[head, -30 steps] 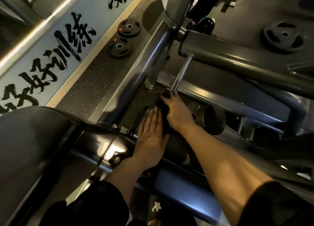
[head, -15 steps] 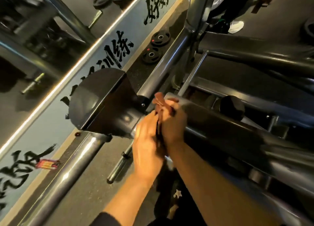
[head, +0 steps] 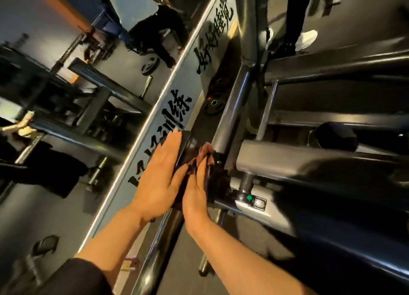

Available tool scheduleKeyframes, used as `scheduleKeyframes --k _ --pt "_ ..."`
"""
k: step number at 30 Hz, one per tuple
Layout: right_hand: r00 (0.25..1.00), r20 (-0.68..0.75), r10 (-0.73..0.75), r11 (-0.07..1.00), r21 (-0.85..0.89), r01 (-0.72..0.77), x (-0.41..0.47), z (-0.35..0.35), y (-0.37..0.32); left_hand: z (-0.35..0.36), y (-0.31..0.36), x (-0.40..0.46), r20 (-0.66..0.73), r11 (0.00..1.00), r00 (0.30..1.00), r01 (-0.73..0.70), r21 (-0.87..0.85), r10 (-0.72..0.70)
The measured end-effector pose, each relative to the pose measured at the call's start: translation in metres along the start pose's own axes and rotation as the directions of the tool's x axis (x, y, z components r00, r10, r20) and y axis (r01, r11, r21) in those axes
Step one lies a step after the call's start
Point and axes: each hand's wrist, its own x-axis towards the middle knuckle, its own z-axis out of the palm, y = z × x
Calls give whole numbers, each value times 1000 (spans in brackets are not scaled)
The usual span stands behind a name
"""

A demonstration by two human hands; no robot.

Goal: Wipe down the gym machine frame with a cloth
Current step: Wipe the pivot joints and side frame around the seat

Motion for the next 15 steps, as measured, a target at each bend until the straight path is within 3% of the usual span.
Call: scheduleKeyframes --k 3,7,8,11,15 --pt "991 -64 -120 975 -198 105 52 -2 10 2 -4 -1 -25 1000 999 -27 13 27" --pt "914 68 -399 828 -401 391 51 -11 24 1 -4 4 20 998 998 -53 -25 53" --pt "909 78 -410 826 -391 407 42 -11 32 1 -4 4 22 998 998 -58 -24 58" --pt "975 -11 -222 944 -253 212 22 -6 48 2 0 1 -9 999 999 -47 11 47" --pt "982 -58 -178 978 -125 169 39 -8 37 2 6 -2 -21 999 999 -34 37 35"
